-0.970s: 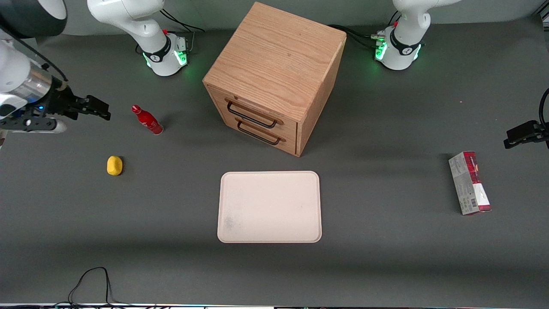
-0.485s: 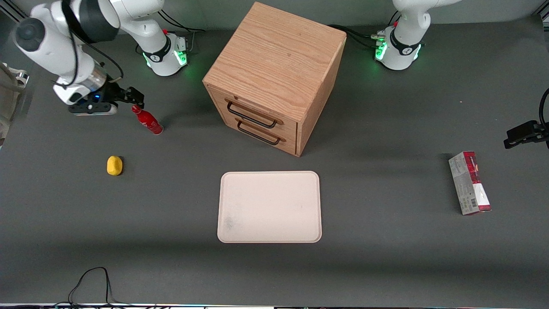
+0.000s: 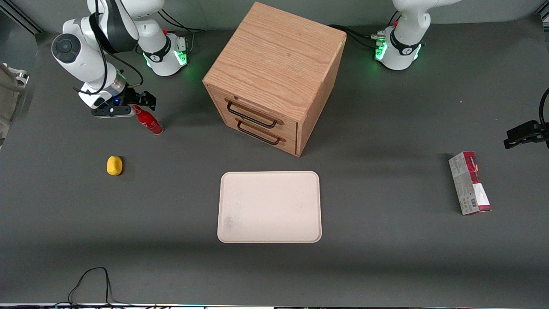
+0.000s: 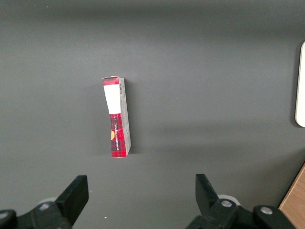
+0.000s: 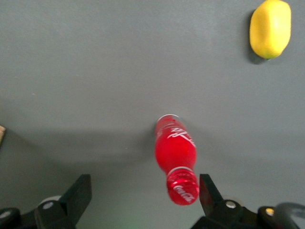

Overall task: Place coke bottle on tray
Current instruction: 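Lower the right gripper around the bottle and close on it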

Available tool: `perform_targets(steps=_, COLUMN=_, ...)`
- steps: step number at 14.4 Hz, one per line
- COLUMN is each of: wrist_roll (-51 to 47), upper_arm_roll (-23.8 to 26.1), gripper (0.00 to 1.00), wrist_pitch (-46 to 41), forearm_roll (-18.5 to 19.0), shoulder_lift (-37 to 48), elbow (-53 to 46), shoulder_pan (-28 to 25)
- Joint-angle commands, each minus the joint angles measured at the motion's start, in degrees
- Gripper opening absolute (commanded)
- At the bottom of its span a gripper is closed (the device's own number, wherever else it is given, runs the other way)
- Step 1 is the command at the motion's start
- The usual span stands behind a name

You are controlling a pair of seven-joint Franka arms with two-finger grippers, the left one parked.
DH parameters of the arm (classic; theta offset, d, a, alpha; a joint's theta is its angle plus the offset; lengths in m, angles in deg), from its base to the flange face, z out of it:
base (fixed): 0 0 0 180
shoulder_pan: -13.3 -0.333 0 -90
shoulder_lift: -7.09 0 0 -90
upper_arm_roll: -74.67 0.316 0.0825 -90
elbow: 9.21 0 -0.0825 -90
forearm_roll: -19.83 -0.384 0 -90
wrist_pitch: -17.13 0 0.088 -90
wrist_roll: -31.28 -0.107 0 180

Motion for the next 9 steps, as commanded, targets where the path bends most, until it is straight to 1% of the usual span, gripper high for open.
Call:
perform_targets(steps=1, wrist_roll=1.34, upper_arm_roll=-3.14, gripper=1.00, wrist_pitch=1.98, forearm_roll=2.13, shoulder_lift=-1.31, elbow=0.17, shoulder_pan=-0.27)
perform_targets(steps=3, wrist_roll=2.84, upper_arm_roll=-5.16, gripper=1.00, wrist_pitch=2.42, forearm_roll=2.13, shoulder_lift=-1.75, elbow=0.43, shoulder_pan=-0.27)
perform_targets(steps=5, wrist_roll=2.84, upper_arm_roll=-5.26, gripper=1.00, wrist_pitch=3.38, forearm_roll=2.13, shoulder_lift=-1.93, elbow=1.57, shoulder_pan=-0.27)
perform_targets(steps=7, wrist_roll=2.84, upper_arm_roll=-5.26, gripper=1.00, wrist_pitch=6.63, forearm_roll=2.13, shoulder_lift=-2.28, elbow=3.77, shoulder_pan=-0.27)
perform_targets(steps=9, wrist_roll=2.75, upper_arm_roll=-5.26, gripper=1.00, wrist_pitch=6.73, forearm_roll=2.13, shoulder_lift=-2.98, elbow=3.86, shoulder_pan=-0.27)
